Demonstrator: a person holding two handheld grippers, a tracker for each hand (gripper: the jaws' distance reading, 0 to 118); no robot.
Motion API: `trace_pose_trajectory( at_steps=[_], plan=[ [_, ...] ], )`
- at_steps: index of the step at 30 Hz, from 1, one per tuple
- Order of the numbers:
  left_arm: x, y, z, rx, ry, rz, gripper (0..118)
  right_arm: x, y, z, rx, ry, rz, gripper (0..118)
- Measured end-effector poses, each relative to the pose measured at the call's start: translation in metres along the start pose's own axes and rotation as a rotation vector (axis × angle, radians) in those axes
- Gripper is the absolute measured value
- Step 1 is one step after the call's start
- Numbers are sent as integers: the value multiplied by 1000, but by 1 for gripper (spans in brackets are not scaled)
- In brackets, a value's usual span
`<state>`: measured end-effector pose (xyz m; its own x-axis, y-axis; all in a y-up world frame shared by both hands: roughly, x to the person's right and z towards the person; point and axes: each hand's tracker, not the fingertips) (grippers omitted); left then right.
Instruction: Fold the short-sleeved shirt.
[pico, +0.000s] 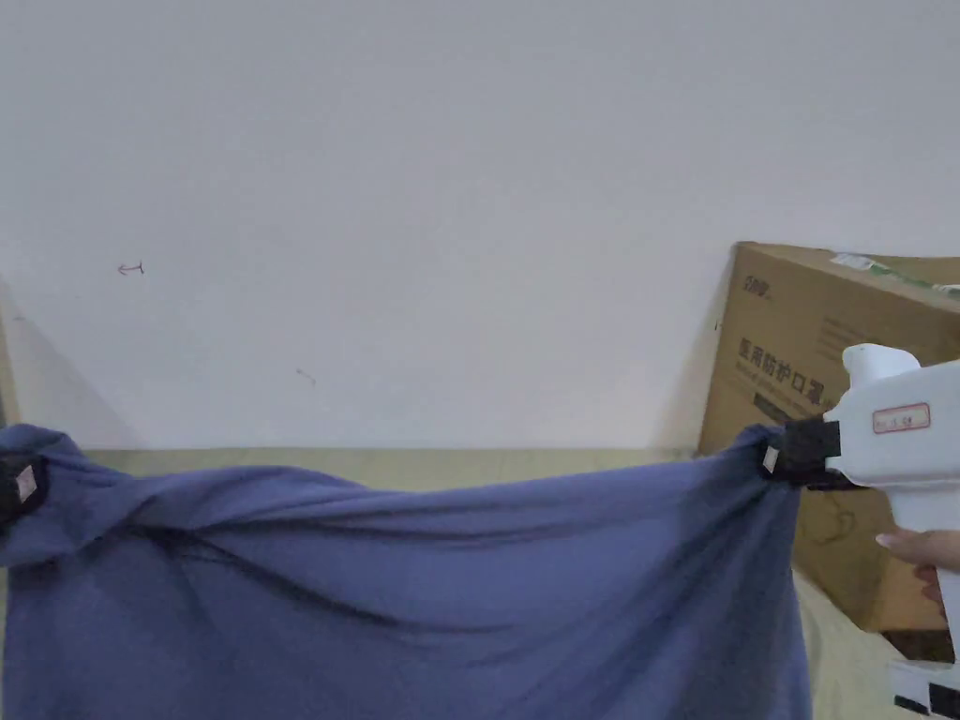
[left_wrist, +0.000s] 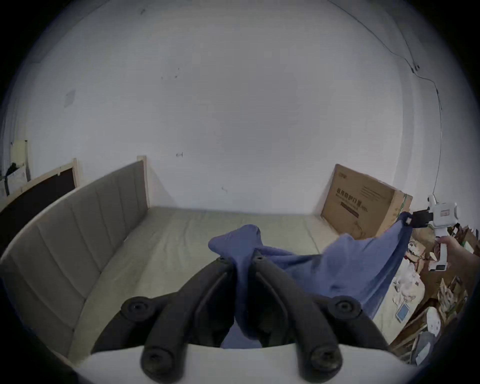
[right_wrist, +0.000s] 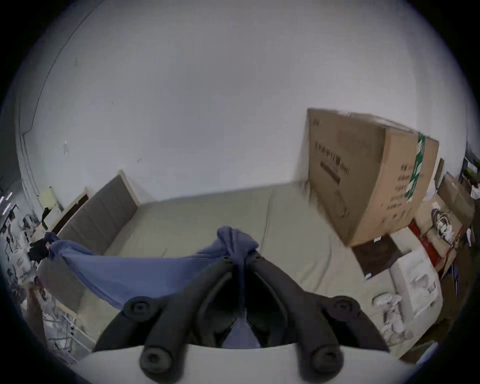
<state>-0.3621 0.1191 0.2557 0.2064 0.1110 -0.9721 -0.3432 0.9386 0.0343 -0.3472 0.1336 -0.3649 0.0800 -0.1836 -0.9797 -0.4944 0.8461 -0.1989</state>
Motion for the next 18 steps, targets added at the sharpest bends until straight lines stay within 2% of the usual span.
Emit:
trace_pose_trajectory(
  at_steps=[6, 7, 11, 14, 18],
  plan=[
    [7, 54, -60, 26, -3, 14, 6, -24, 62, -6, 110, -45, 13, 2],
    [9, 61, -71, 34, 5, 11, 6, -18, 77, -21, 130, -62, 19, 2],
    [29, 81, -91, 159, 82, 21, 6, -25, 110, -44, 210, -94, 29, 2],
    [22, 91, -110, 232, 117, 39, 6, -35, 115, -60, 243, -109, 60, 2],
    [15, 66, -125, 235, 140, 25, 6, -31, 82, -92, 273, -103, 51, 2]
  ],
)
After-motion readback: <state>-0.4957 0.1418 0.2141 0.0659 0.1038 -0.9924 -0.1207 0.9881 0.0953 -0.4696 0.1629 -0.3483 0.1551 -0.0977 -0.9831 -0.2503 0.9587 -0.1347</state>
